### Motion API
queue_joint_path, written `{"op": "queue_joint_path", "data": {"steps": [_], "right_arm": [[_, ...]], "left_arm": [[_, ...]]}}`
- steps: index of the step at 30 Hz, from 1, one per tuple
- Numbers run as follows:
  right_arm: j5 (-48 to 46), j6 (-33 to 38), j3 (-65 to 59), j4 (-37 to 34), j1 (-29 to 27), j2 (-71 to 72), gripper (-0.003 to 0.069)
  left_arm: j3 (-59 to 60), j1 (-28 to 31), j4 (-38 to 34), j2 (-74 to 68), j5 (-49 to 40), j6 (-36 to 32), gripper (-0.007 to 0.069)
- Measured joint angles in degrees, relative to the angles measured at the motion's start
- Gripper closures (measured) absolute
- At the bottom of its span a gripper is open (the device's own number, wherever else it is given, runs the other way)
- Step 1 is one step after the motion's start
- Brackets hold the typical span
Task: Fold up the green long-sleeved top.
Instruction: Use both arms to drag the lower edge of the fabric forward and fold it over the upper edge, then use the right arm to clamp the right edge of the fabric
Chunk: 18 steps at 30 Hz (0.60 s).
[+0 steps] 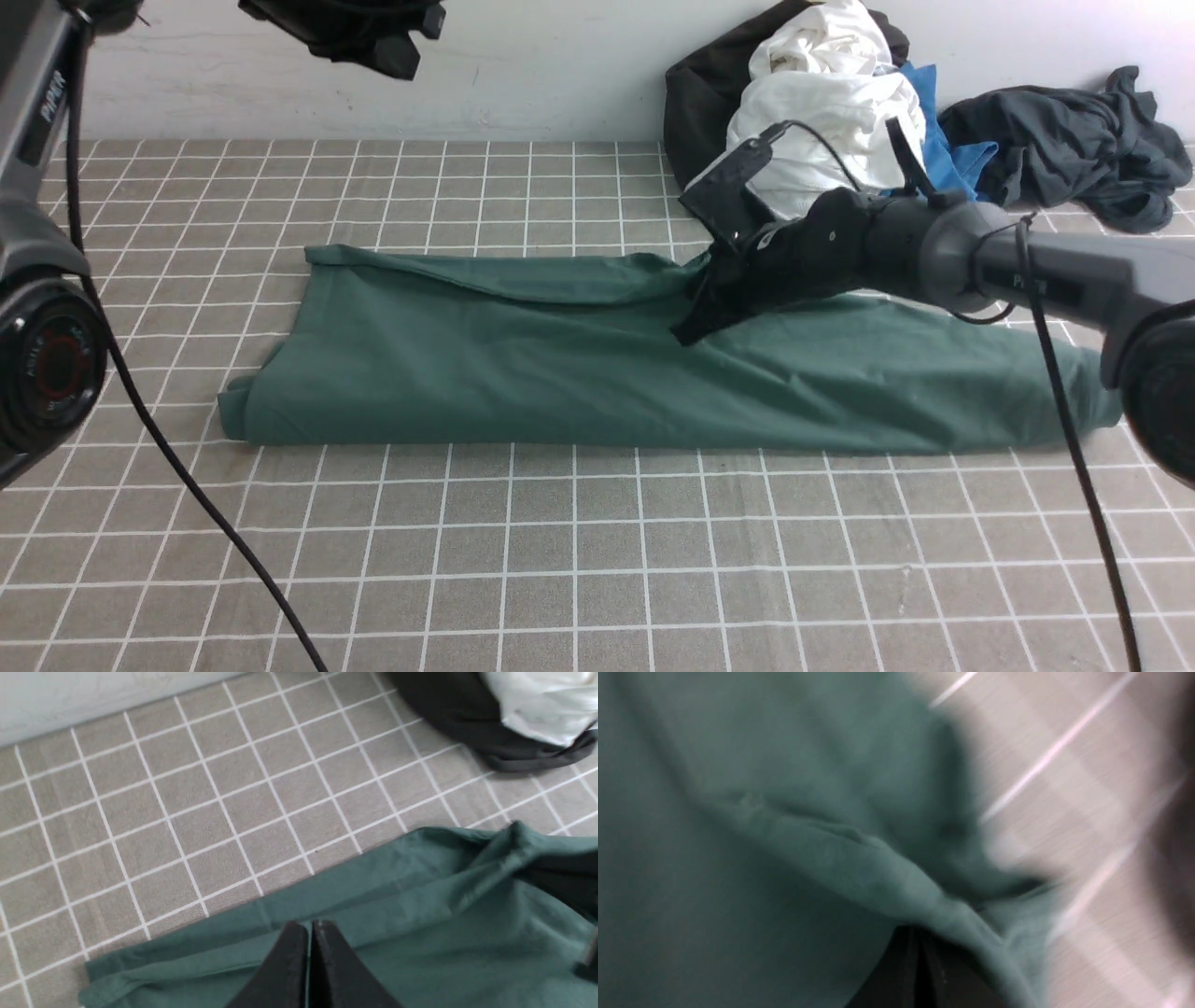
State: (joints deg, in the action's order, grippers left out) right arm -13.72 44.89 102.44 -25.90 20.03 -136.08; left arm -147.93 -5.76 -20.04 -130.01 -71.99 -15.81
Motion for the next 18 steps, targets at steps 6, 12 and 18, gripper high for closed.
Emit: {"op": "queue_joint_path", "data": {"steps": [6, 12, 18], "right_arm": [[2.6, -4.4, 6.5, -6.6, -4.9, -0.5, 0.0618], [-23.9, -12.4, 9.0, -1.7, -10.8, 7.4, 0.0520], [-47.9, -30.5, 9.5, 15.2, -15.7, 13.5, 0.0484]], "left_arm": [[14.2, -0.3, 3.8, 15.4, 0.0, -2.7, 0.0632], [37.7, -0.3, 10.6, 36.0, 0.2, -2.4, 0.0632], [70.1, -0.3, 12.0, 59.8, 13.3, 0.9, 0.0632]]}}
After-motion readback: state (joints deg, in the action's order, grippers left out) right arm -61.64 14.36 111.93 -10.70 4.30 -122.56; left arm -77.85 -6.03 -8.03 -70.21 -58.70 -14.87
